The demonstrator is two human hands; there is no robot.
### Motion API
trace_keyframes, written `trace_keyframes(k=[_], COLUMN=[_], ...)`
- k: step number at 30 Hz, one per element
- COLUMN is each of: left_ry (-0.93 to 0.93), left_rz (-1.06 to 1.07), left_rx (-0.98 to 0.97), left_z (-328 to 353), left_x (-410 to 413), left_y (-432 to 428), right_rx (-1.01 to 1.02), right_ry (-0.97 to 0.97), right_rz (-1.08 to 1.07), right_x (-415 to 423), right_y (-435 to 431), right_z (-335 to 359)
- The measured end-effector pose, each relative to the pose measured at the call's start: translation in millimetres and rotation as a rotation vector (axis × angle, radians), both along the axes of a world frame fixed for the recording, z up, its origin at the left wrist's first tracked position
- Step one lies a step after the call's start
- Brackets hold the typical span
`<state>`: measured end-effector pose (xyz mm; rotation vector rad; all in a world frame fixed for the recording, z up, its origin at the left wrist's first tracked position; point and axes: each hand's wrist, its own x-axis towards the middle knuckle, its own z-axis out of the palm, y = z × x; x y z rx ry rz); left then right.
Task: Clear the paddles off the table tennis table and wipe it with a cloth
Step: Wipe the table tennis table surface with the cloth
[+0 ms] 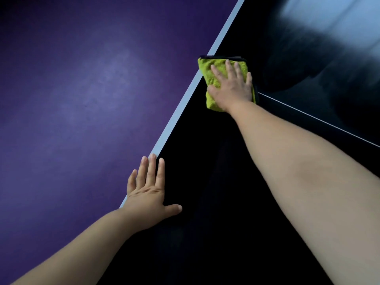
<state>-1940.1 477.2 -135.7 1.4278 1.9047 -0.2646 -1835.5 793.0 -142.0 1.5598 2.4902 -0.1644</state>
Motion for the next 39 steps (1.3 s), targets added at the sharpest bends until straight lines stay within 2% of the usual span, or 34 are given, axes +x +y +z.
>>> trace_keyframes(k=[4, 9, 17, 20, 24, 26, 32, 39], left_ry=[0.001, -0.013, -0.096, -0.111, -0.097, -0.123, -0.162, -0.174], left_rz=[0.021, 0.035, 0.134, 0.153, 0.101, 0.101, 0.173, 0.231], left_rx=[-0.010, -0.004, 0.118, 0.220, 0.422, 0.459, 0.442, 0.387], left_z=[3, 6, 3, 7, 13, 14, 17, 34], left_x=[3, 5, 1, -2, 7, 11, 4, -1], left_y=[1, 1, -5, -16, -70, -109, -230, -338], right_rx=[-0.024, -0.036, -0.053, -0.083, -0.116, -0.120, -0.155, -0.214], right_ry=[0.035, 0.012, -0.044, -0.051, -0.057, -0.065, -0.022, -0.070], right_rz=[-0.136, -0.248, -0.146, -0.101, -0.062, -0.042, 0.020, 0.088], right_x=[28, 55, 64, 63, 62, 61, 57, 65], right_y=[-7, -56, -202, -270, -355, -395, -515, -629], right_z=[3, 4, 6, 9, 14, 14, 11, 21])
